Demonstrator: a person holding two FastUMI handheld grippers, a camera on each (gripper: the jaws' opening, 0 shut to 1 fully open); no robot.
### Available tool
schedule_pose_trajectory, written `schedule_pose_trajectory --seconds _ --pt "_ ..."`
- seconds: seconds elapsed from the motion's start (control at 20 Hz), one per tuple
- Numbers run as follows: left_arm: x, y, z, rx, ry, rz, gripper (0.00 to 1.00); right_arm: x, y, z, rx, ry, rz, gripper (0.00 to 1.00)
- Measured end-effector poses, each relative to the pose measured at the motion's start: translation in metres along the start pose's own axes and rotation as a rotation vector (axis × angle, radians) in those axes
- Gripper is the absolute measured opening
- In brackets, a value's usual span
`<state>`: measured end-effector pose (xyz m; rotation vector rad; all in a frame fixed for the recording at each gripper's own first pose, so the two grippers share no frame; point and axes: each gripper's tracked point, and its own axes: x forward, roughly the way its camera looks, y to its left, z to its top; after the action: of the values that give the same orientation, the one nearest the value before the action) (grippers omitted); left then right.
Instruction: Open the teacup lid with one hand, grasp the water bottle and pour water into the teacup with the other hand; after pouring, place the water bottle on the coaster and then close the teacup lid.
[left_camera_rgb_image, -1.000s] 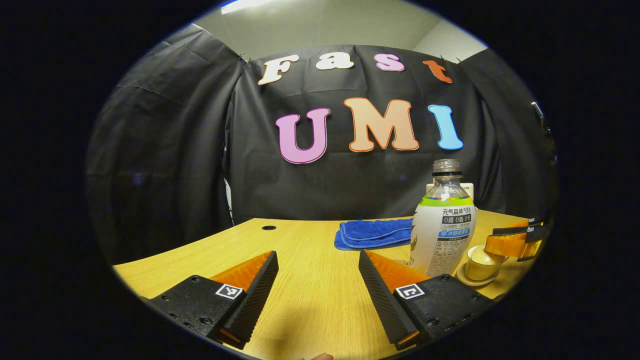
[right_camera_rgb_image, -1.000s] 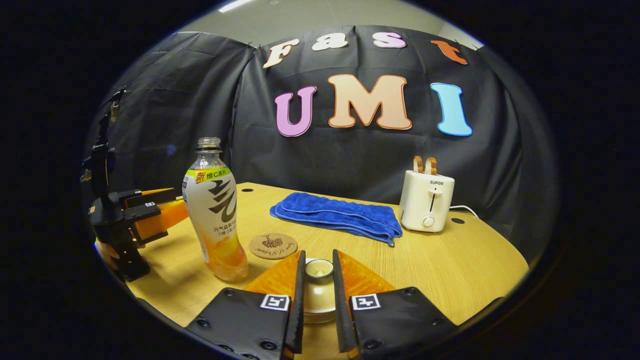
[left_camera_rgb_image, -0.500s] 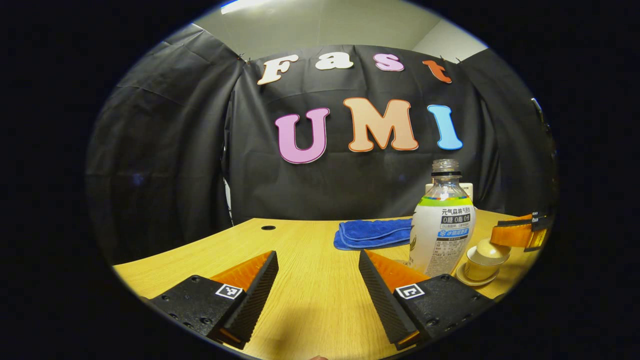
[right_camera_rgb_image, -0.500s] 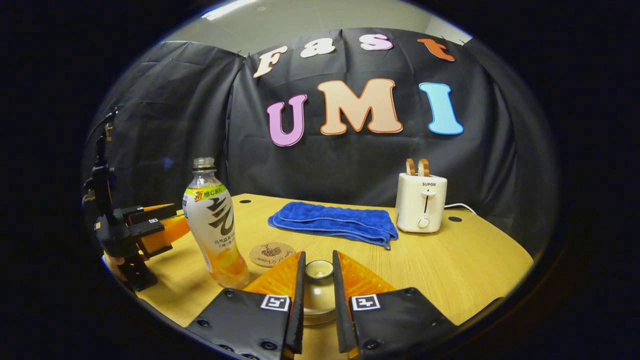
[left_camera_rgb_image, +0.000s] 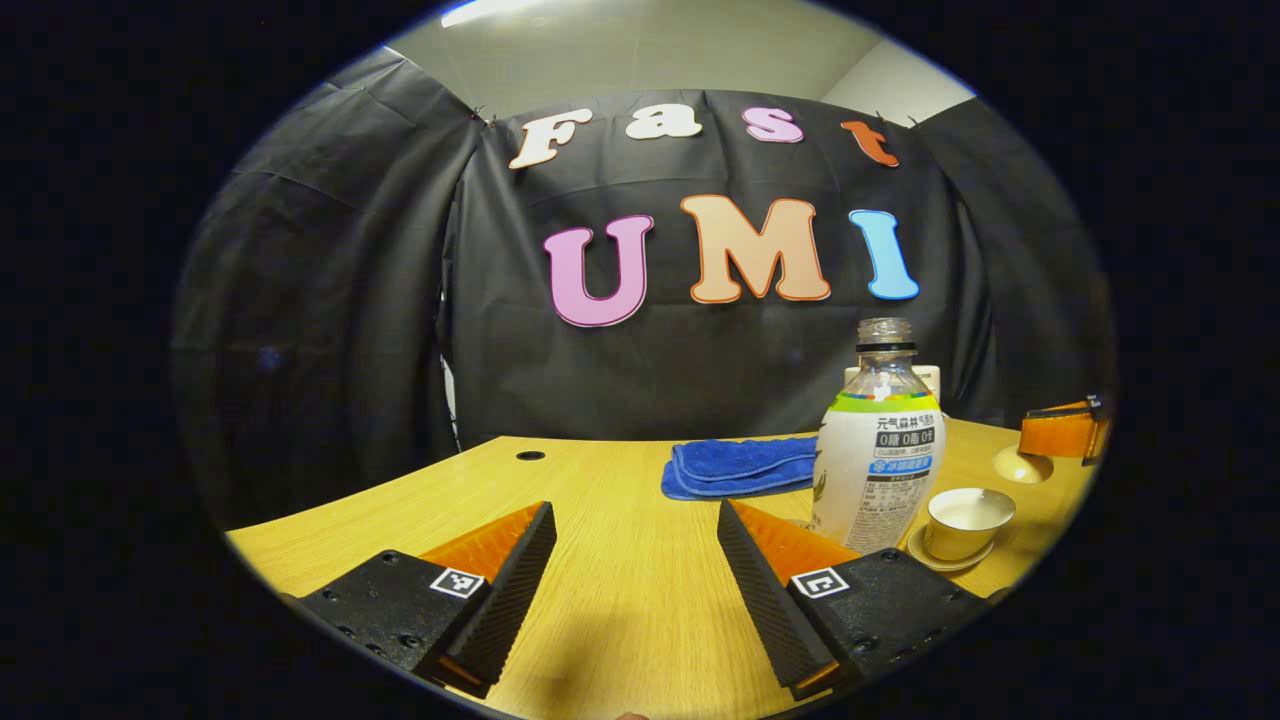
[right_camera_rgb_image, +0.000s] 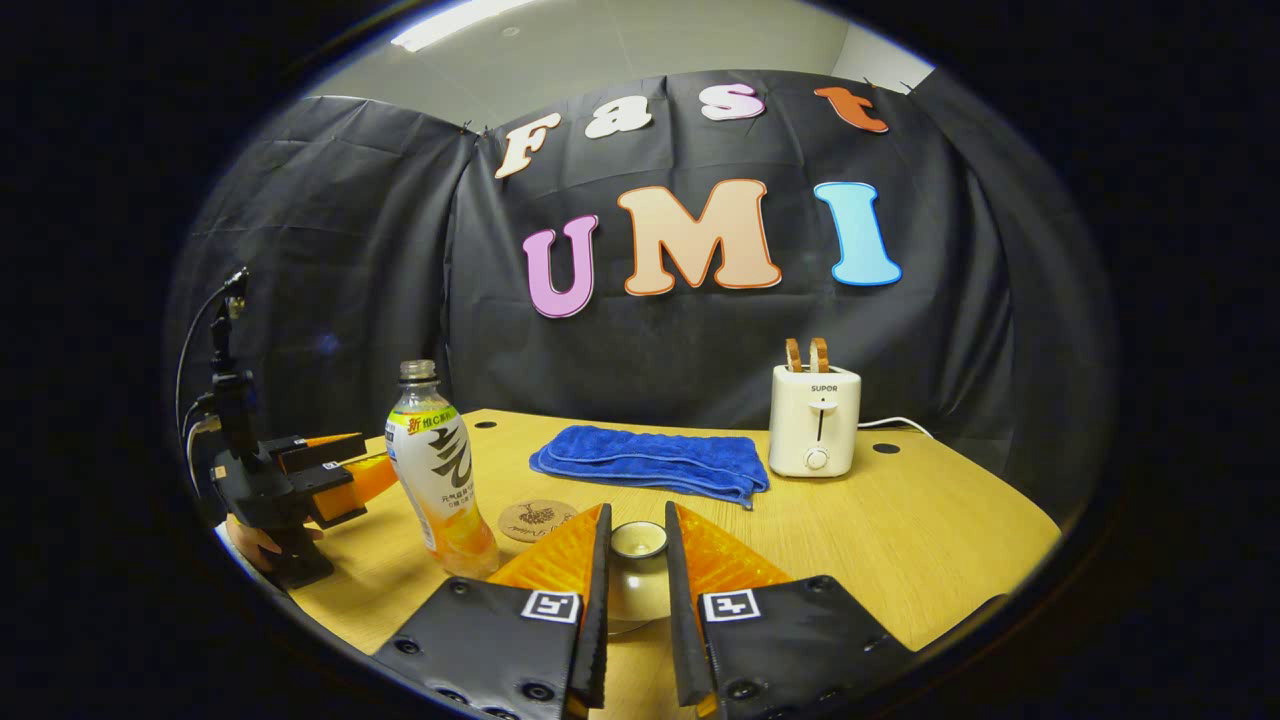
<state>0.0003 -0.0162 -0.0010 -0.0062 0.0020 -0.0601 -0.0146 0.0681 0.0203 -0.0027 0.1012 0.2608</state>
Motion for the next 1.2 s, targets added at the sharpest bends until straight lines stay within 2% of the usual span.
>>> schedule_pose_trajectory --seconds 0.25,0.5,0.6,0.8,0.9,0.95,1.2 --pt "-0.018 -0.037 0.002 -0.040 -0.005 -0.139 0.95 -0.010 -0.017 0.011 0.036 -0.021 -0.023 0.30" --pt "-0.034 -0.060 0.004 -0.072 -0.002 -0.216 0.95 -0.016 -0.024 0.020 0.054 -0.047 -0.028 0.29" --pt "-0.039 -0.069 0.003 -0.069 0.002 -0.247 0.94 -0.018 -0.024 0.019 0.056 -0.051 -0.029 0.32" --pt "-0.043 -0.078 0.002 -0.002 -0.003 -0.262 0.95 -0.019 -0.026 0.017 0.069 -0.052 -0.028 0.29" --pt "-0.043 -0.089 0.003 -0.010 -0.004 -0.285 0.95 -0.020 -0.027 0.016 0.076 -0.052 -0.027 0.32" --pt "-0.043 -0.093 0.002 -0.013 -0.001 -0.293 0.95 -0.021 -0.027 0.016 0.082 -0.055 -0.026 0.30" --pt "-0.030 -0.095 0.002 -0.010 0.006 -0.255 0.94 -0.026 -0.035 0.017 0.085 -0.066 -0.038 0.30"
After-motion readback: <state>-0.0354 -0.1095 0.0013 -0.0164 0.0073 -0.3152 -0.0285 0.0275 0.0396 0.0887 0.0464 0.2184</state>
